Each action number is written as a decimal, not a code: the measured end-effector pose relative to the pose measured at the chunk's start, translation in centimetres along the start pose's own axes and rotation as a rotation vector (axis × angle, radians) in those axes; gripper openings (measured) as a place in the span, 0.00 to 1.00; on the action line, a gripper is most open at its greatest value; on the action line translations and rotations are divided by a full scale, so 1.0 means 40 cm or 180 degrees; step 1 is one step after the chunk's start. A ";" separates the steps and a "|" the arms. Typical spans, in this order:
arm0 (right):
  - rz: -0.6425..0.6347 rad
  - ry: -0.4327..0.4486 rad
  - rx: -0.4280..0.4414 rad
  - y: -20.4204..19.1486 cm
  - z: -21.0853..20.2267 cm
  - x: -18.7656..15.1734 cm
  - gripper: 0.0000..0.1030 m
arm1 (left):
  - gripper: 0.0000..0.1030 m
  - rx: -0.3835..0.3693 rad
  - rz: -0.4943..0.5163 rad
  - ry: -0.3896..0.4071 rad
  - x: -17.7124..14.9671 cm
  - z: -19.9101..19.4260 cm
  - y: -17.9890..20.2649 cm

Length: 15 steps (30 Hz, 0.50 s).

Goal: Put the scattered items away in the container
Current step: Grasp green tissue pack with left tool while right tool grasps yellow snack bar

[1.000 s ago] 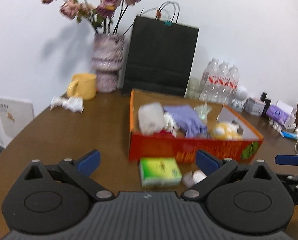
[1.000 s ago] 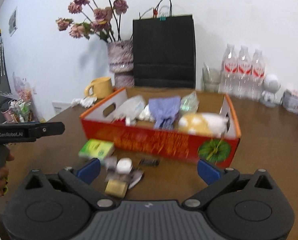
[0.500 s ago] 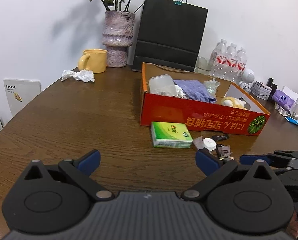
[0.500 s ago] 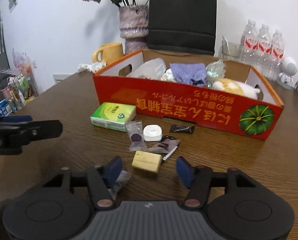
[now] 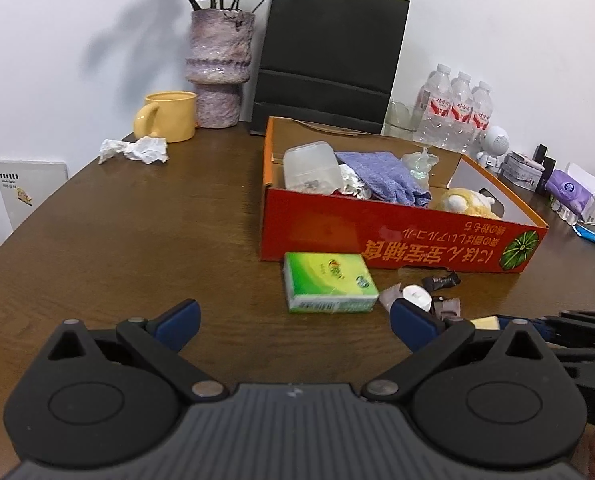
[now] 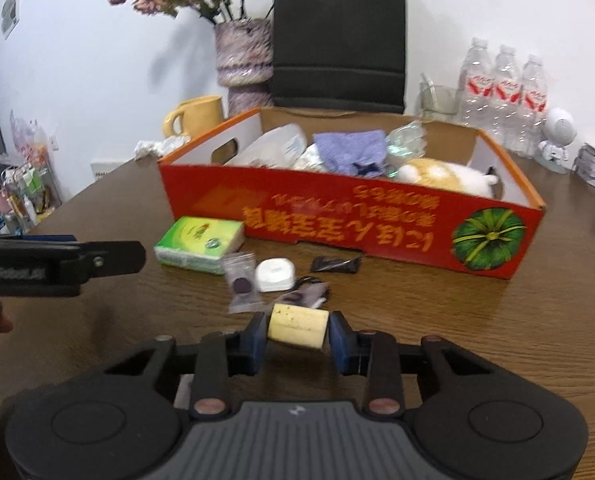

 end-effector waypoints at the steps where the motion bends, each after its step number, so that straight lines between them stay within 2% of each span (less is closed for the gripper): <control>1: 0.0027 0.0008 -0.0019 0.013 0.000 0.001 0.31 | 1.00 0.0028 0.0008 -0.0004 0.007 0.013 0.005; 11: 0.0282 0.0021 -0.0087 0.116 0.010 -0.001 0.31 | 0.98 0.0209 0.0038 -0.0153 0.056 0.144 0.044; 15: 0.0328 0.0019 -0.0065 0.140 0.019 0.001 0.31 | 0.88 0.0321 -0.0010 -0.0273 0.053 0.192 0.042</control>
Point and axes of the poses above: each gripper's, at about its wrist camera, not at the fingertips, and z roughly the way its jaws point, y to its right, x to its top, the point moved 6 cm from there along z, roughly the way its jaws point, and after that the axes turned 12 degrees about -x, right-handed, at the moved point
